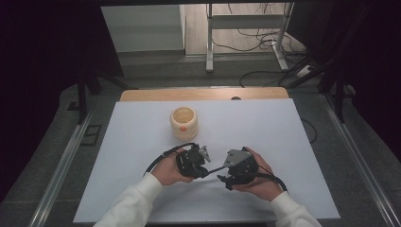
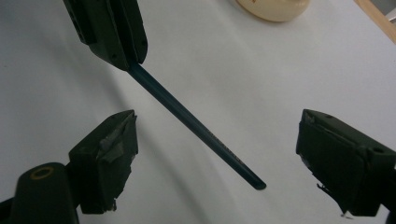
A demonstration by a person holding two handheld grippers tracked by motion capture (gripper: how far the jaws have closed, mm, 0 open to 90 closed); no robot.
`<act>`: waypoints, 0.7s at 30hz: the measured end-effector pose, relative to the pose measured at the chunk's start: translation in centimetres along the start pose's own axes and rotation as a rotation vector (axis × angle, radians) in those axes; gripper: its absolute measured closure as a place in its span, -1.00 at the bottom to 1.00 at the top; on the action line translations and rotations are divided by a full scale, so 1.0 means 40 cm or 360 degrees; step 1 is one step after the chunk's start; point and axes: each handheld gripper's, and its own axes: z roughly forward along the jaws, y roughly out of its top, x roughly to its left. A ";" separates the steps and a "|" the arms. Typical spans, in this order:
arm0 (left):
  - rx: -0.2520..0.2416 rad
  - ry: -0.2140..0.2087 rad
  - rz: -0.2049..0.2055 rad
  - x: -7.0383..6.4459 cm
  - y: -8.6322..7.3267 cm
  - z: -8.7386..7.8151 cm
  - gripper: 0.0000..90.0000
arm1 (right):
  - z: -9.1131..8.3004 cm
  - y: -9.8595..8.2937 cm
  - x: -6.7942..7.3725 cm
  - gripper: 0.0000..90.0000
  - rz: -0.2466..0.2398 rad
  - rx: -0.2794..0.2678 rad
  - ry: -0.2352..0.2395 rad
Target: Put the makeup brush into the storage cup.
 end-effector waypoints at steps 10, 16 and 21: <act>0.0012 -0.0009 0.0030 -0.008 0.018 0.006 0.87 | 0.011 0.005 0.011 -0.32 -0.0097 0.0039 -0.0023; -0.0013 -0.0008 0.0013 -0.010 0.025 0.002 0.87 | 0.011 0.003 0.016 0.13 -0.0153 0.0061 -0.0017; -0.0044 0.0003 0.0002 -0.008 0.026 -0.006 0.87 | 0.010 0.001 0.018 0.51 -0.0201 0.0098 -0.0001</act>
